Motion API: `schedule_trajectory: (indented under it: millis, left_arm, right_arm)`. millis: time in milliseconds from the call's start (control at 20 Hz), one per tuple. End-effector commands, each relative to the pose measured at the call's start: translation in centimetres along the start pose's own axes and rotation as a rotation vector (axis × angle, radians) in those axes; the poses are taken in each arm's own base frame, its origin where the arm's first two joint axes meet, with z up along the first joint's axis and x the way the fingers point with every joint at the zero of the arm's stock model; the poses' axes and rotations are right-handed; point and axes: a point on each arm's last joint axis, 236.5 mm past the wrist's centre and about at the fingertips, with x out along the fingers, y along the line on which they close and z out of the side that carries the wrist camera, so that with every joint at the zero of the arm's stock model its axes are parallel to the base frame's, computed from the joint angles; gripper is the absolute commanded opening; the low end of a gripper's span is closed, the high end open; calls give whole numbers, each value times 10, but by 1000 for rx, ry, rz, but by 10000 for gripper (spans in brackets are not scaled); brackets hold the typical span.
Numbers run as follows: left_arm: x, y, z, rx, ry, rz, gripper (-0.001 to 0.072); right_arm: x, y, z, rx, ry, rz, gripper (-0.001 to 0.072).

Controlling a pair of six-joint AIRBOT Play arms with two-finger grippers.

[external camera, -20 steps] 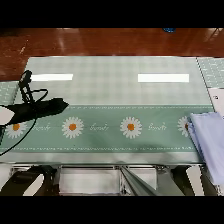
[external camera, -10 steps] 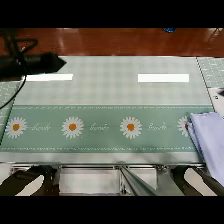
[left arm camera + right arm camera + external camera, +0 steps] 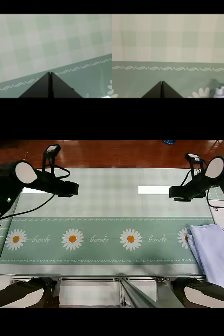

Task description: Fold the shirts.

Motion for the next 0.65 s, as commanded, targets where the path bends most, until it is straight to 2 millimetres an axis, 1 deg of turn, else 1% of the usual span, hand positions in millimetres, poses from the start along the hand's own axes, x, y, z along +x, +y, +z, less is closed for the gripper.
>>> schedule_trajectory:
  millis: [0,200,600]
  left_arm:
    - [10,7,-11,-6,43,25,26]
    - [14,8,-12,-8,53,27,26]
    - [14,8,-12,-8,54,27,26]
  right_arm:
    - [8,1,1,-25,9,-43,21]
    - [8,0,1,-25,8,-44,22]
    - [8,0,1,-25,8,-44,21]
